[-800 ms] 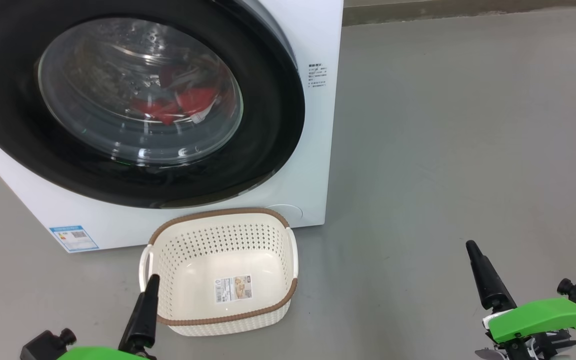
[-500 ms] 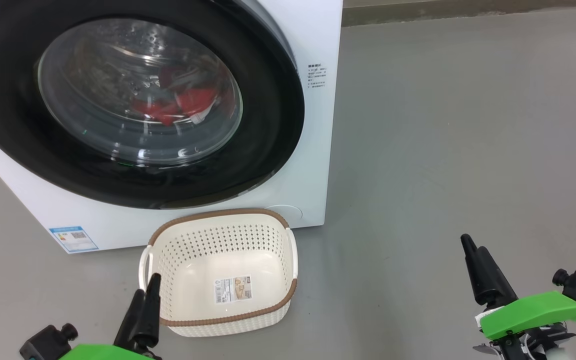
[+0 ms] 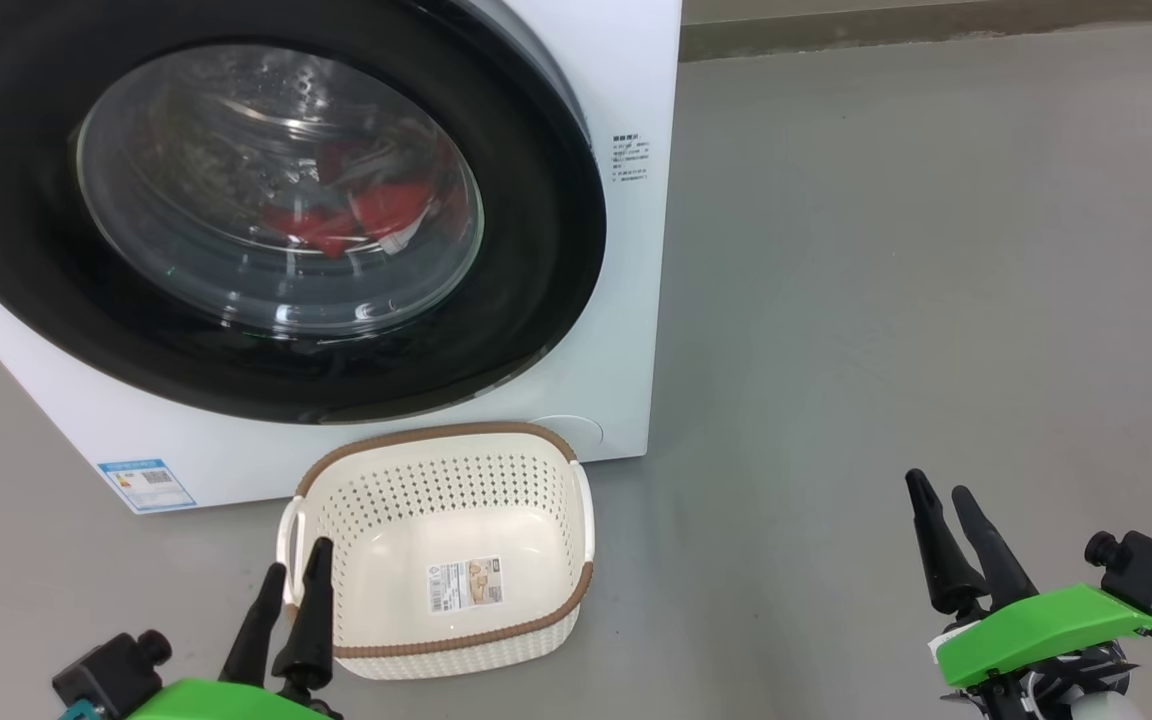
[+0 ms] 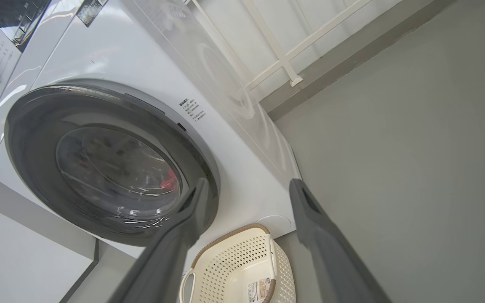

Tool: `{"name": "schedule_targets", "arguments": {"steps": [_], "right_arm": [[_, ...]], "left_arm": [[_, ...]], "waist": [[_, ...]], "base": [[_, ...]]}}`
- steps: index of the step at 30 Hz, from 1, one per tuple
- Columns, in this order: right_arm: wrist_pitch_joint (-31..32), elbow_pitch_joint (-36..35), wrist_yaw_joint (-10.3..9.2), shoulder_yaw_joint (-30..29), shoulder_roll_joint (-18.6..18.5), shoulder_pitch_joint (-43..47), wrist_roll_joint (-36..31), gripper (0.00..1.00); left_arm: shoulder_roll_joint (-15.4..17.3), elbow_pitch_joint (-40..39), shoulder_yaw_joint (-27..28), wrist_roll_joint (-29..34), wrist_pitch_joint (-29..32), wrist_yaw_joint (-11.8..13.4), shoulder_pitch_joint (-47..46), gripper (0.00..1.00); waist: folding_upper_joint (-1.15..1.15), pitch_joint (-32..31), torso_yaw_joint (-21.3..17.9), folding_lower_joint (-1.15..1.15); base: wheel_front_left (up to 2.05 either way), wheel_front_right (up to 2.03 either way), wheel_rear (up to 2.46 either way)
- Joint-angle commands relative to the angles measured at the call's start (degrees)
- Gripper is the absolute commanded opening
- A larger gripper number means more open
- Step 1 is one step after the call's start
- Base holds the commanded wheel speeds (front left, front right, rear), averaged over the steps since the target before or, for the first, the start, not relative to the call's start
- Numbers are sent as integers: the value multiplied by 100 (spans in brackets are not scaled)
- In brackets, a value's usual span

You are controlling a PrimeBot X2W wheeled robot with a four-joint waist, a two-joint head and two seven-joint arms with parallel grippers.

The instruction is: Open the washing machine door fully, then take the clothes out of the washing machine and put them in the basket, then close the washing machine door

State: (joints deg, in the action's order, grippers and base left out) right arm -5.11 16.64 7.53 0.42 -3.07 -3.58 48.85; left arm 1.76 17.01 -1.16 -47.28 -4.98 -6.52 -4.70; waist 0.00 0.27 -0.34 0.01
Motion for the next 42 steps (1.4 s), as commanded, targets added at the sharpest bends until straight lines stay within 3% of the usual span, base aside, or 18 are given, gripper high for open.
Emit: {"name": "schedule_targets", "arguments": {"steps": [1, 42], "right_arm": [[-72, -128, -2, 62, -36, -277, -183, 100], [-762, -316, -4, 655, -213, -489, -2948, 100]], "left_arm": [[63, -175, 83, 174, -79, -1, -244, 100], [100, -237, 54, 2857, -773, 110, -479, 100]], "waist": [[0, -4, 0, -1], [0, -11, 33, -1]], "base": [[0, 0, 0], [0, 0, 0]]}}
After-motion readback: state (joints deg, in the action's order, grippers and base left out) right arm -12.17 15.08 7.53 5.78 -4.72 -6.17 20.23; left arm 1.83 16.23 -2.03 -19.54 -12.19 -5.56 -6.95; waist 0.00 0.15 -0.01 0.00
